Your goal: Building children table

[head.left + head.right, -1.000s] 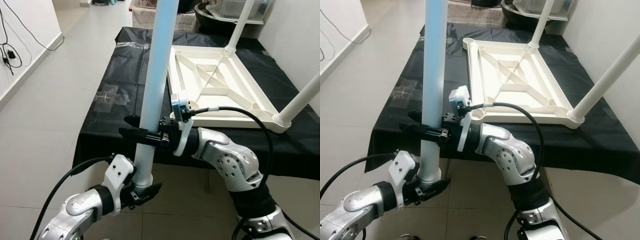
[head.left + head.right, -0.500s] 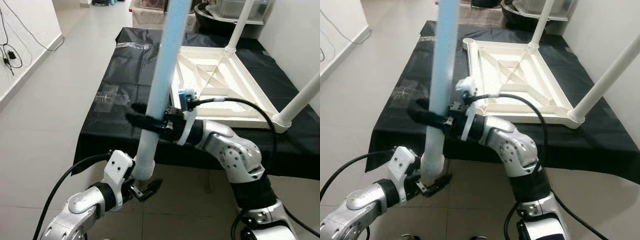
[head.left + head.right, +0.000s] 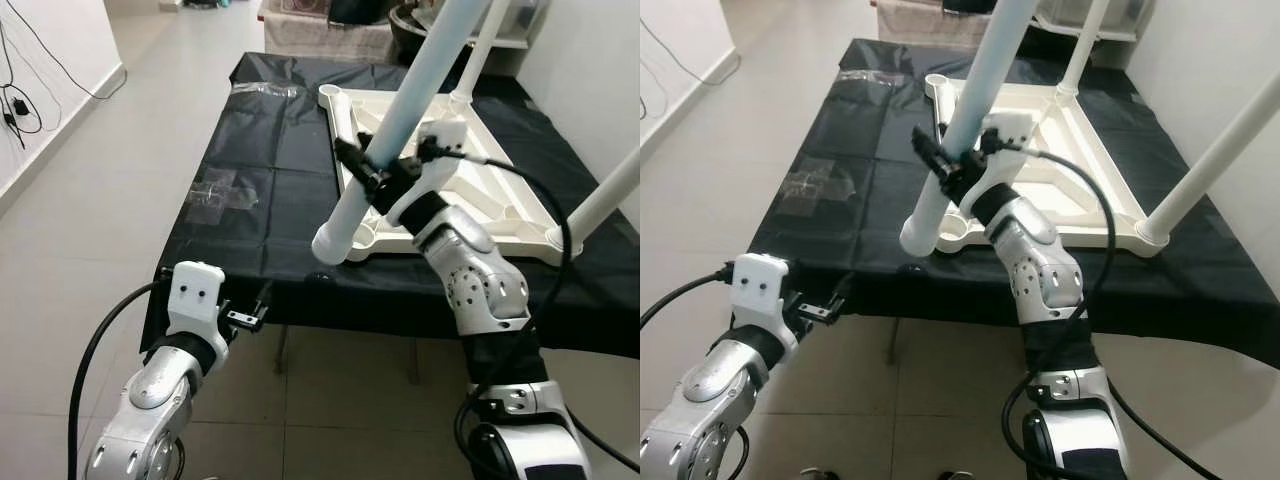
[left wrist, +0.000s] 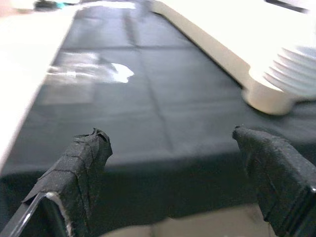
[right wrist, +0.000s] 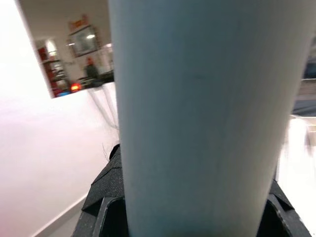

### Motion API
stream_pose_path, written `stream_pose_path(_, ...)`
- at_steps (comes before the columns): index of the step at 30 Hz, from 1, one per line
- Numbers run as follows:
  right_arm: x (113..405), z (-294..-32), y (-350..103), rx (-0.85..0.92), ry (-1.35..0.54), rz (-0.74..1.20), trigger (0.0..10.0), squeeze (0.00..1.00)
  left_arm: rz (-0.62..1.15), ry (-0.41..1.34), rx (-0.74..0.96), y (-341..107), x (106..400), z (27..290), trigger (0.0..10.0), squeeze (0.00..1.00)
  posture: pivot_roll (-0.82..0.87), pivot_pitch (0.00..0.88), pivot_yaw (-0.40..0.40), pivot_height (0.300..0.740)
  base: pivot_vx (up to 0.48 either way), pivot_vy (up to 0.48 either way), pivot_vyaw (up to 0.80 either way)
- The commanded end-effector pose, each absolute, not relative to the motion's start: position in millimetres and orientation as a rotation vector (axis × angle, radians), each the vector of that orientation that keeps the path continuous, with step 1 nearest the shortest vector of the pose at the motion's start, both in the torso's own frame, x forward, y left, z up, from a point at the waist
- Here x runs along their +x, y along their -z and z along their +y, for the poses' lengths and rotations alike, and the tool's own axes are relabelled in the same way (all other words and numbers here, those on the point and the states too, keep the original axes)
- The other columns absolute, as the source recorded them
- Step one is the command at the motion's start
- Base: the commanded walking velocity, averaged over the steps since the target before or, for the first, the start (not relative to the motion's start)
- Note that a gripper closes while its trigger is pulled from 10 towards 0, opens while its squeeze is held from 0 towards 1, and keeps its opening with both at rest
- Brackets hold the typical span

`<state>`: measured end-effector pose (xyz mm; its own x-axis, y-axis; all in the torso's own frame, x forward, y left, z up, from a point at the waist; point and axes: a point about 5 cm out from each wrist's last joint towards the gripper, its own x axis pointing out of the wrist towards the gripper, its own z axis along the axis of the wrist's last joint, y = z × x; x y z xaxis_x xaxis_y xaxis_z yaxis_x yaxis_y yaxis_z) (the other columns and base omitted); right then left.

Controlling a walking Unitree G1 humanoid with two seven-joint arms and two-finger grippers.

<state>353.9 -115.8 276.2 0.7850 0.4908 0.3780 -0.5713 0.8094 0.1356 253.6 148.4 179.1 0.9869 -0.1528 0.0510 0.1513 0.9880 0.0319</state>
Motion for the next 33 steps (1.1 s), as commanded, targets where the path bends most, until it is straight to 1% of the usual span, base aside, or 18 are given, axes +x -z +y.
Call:
stream_pose_path(1,352.8,-117.0,-277.3,0.247,-0.566,-0.355,10.0,0.00,-0.053,0.134,0.029,-178.2,252.3,149.5,10.0,0.00,0.09,0.133,-0.085,0.740,0.000,0.000,0.00)
stream_pose_path(3,354.2,-118.1,-276.3,0.248,-0.531,-0.360,10.0,0.00,-0.066,0.079,0.024,-180.1,254.9,156.6,10.0,0.00,0.09,0.126,-0.089,0.740,0.178,0.000,0.00)
stream_pose_path(7,356.4,-117.8,-276.4,0.247,-0.519,-0.364,10.0,0.00,-0.069,0.060,0.049,-180.1,257.0,162.2,10.0,0.00,0.09,0.123,-0.091,0.740,0.384,-0.120,0.00)
stream_pose_path(12,360.7,-115.3,-280.1,0.253,-0.497,-0.394,10.0,0.00,-0.073,0.024,0.064,-179.8,258.4,167.8,10.0,0.00,0.09,0.116,-0.093,0.740,0.379,-0.287,0.00)
stream_pose_path(22,361.6,-112.8,-288.1,0.263,-0.493,-0.421,10.0,0.00,-0.080,-0.012,0.081,-180.9,260.0,169.6,10.0,0.00,0.09,0.115,-0.094,0.740,0.318,-0.357,0.00)
stream_pose_path(25,362.4,-112.7,-290.1,0.265,-0.494,-0.428,10.0,0.00,-0.081,-0.042,0.050,-181.7,261.5,172.9,10.0,0.00,0.09,0.112,-0.094,0.740,0.000,0.000,0.00)
stream_pose_path(31,363.7,-111.4,-291.5,0.270,-0.520,-0.430,10.0,0.00,-0.088,-0.054,0.056,-183.4,263.3,175.3,10.0,0.00,0.09,0.121,-0.093,0.740,0.000,0.000,0.00)
stream_pose_path(33,362.8,-106.4,-290.4,0.279,-0.603,-0.411,10.0,0.00,-0.087,-0.048,0.055,-182.7,262.3,172.8,10.0,0.00,0.09,0.126,-0.093,0.740,0.000,0.000,0.00)
